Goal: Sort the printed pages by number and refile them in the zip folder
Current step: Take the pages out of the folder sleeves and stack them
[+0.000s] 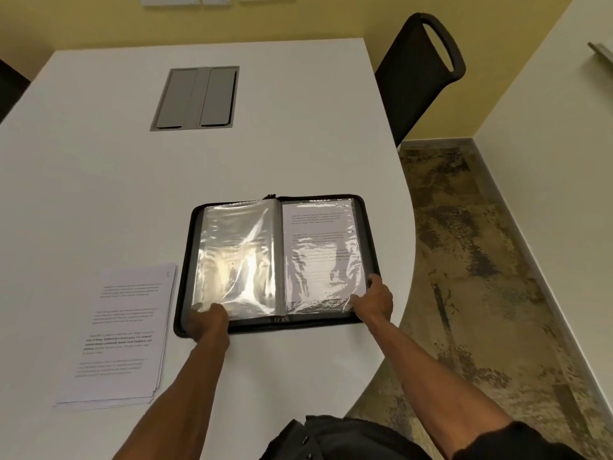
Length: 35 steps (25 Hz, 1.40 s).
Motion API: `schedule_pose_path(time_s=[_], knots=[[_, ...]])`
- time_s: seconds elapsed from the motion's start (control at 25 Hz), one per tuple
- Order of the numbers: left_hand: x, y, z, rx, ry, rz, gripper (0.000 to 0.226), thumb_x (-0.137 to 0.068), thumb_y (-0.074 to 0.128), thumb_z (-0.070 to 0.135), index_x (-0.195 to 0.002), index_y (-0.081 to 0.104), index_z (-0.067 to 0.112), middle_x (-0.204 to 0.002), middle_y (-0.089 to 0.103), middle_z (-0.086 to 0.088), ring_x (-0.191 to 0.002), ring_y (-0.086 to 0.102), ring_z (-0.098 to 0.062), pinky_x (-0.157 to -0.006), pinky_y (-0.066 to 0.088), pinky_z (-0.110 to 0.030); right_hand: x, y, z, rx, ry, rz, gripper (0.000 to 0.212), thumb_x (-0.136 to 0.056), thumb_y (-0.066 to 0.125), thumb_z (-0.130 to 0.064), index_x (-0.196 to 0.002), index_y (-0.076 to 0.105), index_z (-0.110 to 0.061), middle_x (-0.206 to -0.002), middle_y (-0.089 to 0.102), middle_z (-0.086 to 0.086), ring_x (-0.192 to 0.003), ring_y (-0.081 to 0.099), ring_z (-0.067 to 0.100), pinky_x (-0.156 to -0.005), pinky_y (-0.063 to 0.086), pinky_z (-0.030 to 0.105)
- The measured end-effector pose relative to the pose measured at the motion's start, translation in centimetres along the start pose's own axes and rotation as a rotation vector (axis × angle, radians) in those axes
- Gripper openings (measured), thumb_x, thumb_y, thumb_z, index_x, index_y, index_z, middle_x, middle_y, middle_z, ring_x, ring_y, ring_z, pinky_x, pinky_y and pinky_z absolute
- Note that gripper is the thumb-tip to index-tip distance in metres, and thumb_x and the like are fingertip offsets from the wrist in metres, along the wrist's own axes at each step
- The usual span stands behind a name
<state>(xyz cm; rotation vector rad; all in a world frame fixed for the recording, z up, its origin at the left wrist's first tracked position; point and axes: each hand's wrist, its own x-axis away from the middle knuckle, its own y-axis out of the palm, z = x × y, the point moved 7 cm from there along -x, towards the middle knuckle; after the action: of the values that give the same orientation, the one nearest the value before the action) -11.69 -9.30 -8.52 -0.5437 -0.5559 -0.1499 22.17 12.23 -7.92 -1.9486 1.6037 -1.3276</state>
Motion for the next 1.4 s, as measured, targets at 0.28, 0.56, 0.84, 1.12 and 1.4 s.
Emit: schedule_pose_path(time_s=[0.28, 0.56, 0.84, 1.12, 1.4], knots=[[7.9, 4.2, 3.6, -0.498, 0.874, -0.149, 0.055, -0.080, 0.075, 0.019, -0.132, 0.057, 0.013, -0.127, 0.056, -0.011, -0.124, 0.045, -0.030, -0.102, 0.041, -0.047, 0.6, -0.8, -0.4, -0.245, 0.041, 0.095, 0.017, -0.086, 0.077, -0.027, -0.085, 0.068, -0.012, -0.089, 0.071, 0.004, -0.086, 0.067, 0.025, -0.069, 0.050, 0.028], [15.0, 11.2, 2.5, -0.716, 1.006, -0.590, 0.021, -0.083, 0.072, 0.042, -0.081, 0.076, 0.022, -0.077, 0.070, 0.007, -0.071, 0.058, -0.007, -0.060, 0.042, -0.019, 2.7, -1.7, -2.5, -0.357, -0.047, 0.089, 0.027, -0.087, 0.074, -0.042, -0.078, 0.067, -0.018, -0.078, 0.070, -0.001, -0.076, 0.066, 0.019, -0.064, 0.054, 0.031], [16.4, 12.1, 1.7, -0.527, 0.977, -0.601, 0.034, -0.098, 0.057, 0.029, -0.130, 0.065, 0.018, -0.120, 0.070, -0.002, -0.104, 0.066, -0.017, -0.086, 0.053, -0.025, 4.3, -2.2, -4.5, -0.348, -0.130, 0.062, 0.032, -0.087, 0.072, -0.049, -0.073, 0.065, -0.022, -0.068, 0.070, -0.009, -0.069, 0.069, 0.012, -0.070, 0.058, 0.033], [18.1, 13.7, 0.3, -0.569, 1.047, -0.779, 0.075, -0.089, 0.063, 0.027, -0.155, 0.028, 0.025, -0.155, 0.040, -0.001, -0.141, 0.039, -0.021, -0.115, 0.037, -0.042, 5.4, -1.9, -7.4, -0.332, -0.228, -0.025, 0.038, -0.088, 0.069, -0.051, -0.073, 0.069, -0.016, -0.065, 0.070, -0.006, -0.065, 0.069, 0.012, -0.064, 0.053, 0.025], [18.1, 12.9, 2.5, -0.488, 1.052, -0.532, 0.017, -0.099, 0.057, 0.026, -0.102, 0.072, 0.018, -0.102, 0.074, -0.002, -0.090, 0.069, -0.019, -0.086, 0.058, -0.032, 5.1, -2.3, -7.2, -0.405, -0.189, -0.013, 0.047, -0.083, 0.070, -0.061, -0.075, 0.066, -0.015, -0.070, 0.071, -0.002, -0.070, 0.070, 0.017, -0.070, 0.058, 0.028]])
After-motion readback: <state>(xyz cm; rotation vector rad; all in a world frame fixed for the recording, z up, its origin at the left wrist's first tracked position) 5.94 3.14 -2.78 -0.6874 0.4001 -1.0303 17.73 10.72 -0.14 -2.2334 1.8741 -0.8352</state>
